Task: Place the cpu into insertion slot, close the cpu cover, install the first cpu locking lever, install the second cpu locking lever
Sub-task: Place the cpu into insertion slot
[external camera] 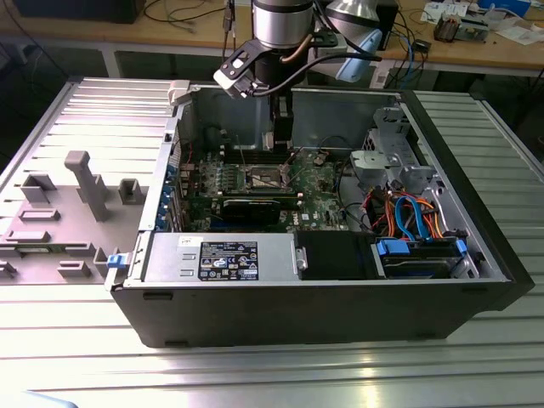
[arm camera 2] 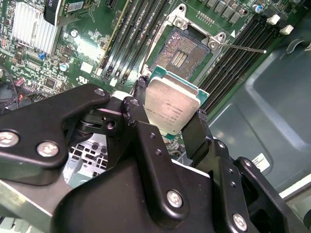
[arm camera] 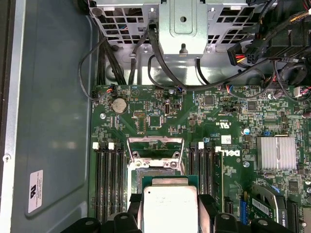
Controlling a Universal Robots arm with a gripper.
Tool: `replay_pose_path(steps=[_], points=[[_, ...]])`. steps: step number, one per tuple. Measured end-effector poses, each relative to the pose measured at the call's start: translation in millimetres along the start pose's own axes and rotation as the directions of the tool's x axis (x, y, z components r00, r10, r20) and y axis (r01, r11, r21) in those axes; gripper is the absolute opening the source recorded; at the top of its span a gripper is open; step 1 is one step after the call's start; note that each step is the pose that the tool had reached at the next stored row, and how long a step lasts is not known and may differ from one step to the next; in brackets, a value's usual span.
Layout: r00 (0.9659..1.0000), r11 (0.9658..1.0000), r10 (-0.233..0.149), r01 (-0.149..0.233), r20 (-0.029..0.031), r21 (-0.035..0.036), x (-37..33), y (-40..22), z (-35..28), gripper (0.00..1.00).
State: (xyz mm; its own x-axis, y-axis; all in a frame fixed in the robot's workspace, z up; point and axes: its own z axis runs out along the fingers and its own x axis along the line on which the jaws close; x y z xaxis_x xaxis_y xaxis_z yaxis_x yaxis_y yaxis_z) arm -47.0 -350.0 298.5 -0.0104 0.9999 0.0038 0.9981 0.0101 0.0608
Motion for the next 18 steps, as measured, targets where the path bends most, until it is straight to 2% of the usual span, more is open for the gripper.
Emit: replay_pose_path(steps=[5, 14, 18], points=[[1.0000, 1.0000, 0.000, 0.000, 0.0000, 0.0000, 0.0, -0.3, 2.7, 0.54], [1.0000, 1.0000, 0.000, 0.000, -0.0001, -0.0001, 0.4, -5.9, 16.6, 0.54], [1.0000, 1.0000, -0.001, 0.001, 0.0001, 0.0000, 2.9, -6.8, 22.3, 0.54]])
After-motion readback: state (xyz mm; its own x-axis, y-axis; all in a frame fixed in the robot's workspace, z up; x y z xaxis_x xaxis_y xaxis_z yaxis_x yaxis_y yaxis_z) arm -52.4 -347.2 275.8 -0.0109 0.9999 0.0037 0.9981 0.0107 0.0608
